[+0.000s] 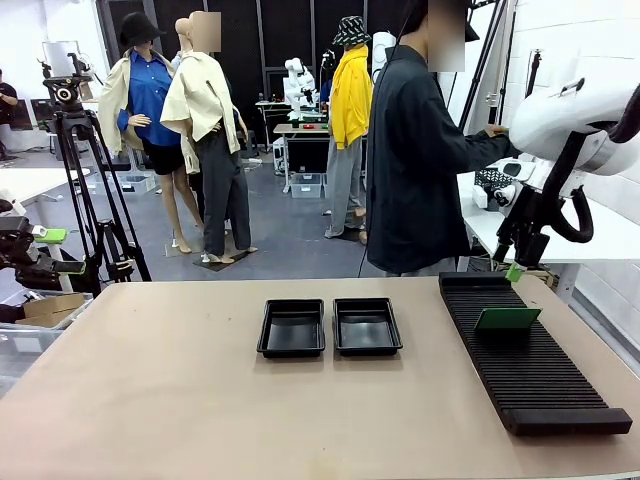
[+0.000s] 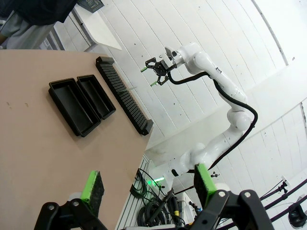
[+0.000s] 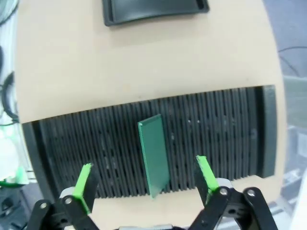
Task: Inspect and transfer BCBs to ESD trays.
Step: Pick up the Blank PCB from the PCB Rack and place it in the left ESD tray.
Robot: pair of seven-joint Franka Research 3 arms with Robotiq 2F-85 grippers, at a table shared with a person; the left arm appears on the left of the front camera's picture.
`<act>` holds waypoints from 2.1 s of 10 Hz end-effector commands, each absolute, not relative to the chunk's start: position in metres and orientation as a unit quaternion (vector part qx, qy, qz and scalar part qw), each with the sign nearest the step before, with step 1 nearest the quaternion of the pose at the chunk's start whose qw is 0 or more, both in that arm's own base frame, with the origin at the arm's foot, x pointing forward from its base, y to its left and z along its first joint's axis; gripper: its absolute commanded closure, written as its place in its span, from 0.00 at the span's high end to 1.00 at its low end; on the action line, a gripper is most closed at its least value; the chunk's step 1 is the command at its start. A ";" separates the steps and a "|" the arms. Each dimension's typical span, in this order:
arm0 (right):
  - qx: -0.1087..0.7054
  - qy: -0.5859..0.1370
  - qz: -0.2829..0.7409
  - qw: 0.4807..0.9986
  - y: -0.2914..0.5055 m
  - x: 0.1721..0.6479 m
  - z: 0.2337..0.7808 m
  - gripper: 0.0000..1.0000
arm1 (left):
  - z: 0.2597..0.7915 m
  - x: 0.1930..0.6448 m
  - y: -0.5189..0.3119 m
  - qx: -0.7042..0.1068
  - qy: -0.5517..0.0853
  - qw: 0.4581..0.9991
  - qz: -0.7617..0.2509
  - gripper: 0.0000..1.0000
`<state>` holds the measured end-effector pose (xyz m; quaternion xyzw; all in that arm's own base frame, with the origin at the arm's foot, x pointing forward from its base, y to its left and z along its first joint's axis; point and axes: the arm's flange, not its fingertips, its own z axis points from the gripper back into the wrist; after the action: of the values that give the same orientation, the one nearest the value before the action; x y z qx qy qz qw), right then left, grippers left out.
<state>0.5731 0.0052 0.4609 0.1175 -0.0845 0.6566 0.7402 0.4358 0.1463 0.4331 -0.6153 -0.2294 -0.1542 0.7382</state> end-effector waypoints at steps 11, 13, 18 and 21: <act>0.053 -0.028 0.651 0.757 -0.011 0.595 0.405 1.00 | 0.435 0.435 0.147 -0.617 -0.229 0.738 -0.151 1.00; 0.062 -0.021 0.650 0.758 -0.013 0.590 0.392 1.00 | 0.435 0.435 0.147 -0.617 -0.229 0.738 -0.151 1.00; 0.058 -0.031 0.660 0.749 -0.013 0.589 0.365 1.00 | 0.435 0.435 0.147 -0.617 -0.229 0.738 -0.151 1.00; 0.054 -0.037 0.668 0.741 -0.007 0.590 0.359 1.00 | 0.435 0.435 0.147 -0.617 -0.229 0.738 -0.151 1.00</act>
<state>0.5933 -0.0069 0.3657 0.0649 -0.0309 0.6589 0.7488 0.4358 0.1462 0.4329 -0.6154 -0.2292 -0.1541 0.7382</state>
